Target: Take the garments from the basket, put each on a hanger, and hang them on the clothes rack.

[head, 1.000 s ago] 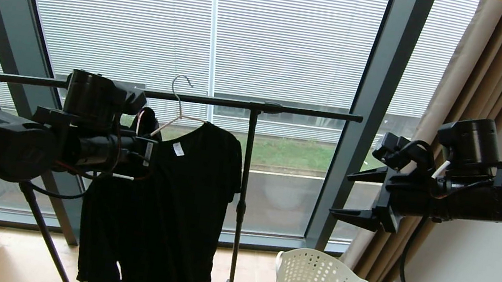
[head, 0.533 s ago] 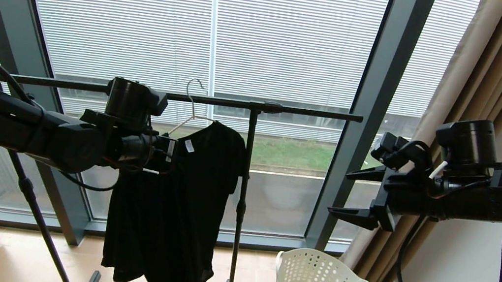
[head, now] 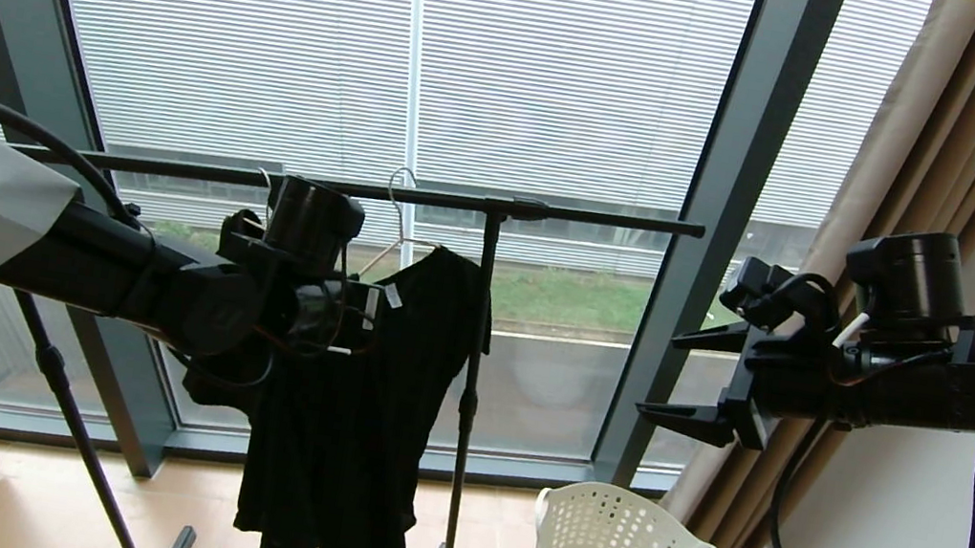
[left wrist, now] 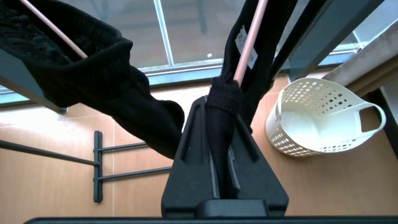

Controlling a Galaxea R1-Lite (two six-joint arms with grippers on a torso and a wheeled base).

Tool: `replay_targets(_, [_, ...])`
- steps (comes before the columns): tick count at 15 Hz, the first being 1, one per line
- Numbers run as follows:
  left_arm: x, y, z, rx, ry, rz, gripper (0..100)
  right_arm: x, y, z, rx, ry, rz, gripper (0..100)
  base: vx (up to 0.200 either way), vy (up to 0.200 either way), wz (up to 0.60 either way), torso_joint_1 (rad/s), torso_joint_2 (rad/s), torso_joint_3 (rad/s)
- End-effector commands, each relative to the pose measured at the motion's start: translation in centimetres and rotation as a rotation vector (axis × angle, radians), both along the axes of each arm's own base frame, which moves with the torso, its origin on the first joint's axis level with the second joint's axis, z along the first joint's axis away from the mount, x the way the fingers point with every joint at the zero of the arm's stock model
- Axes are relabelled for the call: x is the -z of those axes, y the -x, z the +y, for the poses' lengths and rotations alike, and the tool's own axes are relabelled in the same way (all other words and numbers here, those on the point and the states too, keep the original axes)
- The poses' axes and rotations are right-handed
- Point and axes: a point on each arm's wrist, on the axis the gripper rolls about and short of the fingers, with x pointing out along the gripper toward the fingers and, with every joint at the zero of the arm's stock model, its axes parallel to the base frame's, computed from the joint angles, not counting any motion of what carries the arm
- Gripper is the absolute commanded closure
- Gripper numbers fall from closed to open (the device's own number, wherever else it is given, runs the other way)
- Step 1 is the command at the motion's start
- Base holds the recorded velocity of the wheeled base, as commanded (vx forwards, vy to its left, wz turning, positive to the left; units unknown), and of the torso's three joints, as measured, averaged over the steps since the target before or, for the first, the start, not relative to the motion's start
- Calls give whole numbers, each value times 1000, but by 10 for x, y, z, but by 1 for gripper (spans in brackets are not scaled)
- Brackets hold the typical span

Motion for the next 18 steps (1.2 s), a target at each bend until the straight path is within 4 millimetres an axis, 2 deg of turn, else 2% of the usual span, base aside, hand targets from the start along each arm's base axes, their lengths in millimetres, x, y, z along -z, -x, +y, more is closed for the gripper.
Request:
replay_targets(1, [-1,2,-8,4,-7,-8,100,0,0,0,0,0,1,0,0,0,0,0,0,0])
replay_targets(4, [0,-7,-10,-16,-9,-21,100,0,0,0,-1,-1,1,0,0,0,0,0,0,0])
replay_targets(10, [18,-31,-16,-96,-14,-31,100,1,0,1,-4,0,2,0,0,0,0,0,0,0])
replay_targets(18, [31,-37,-18,-103,-28,-9,100,1,0,1,-3,2,3,0,0,0,0,0,0,0])
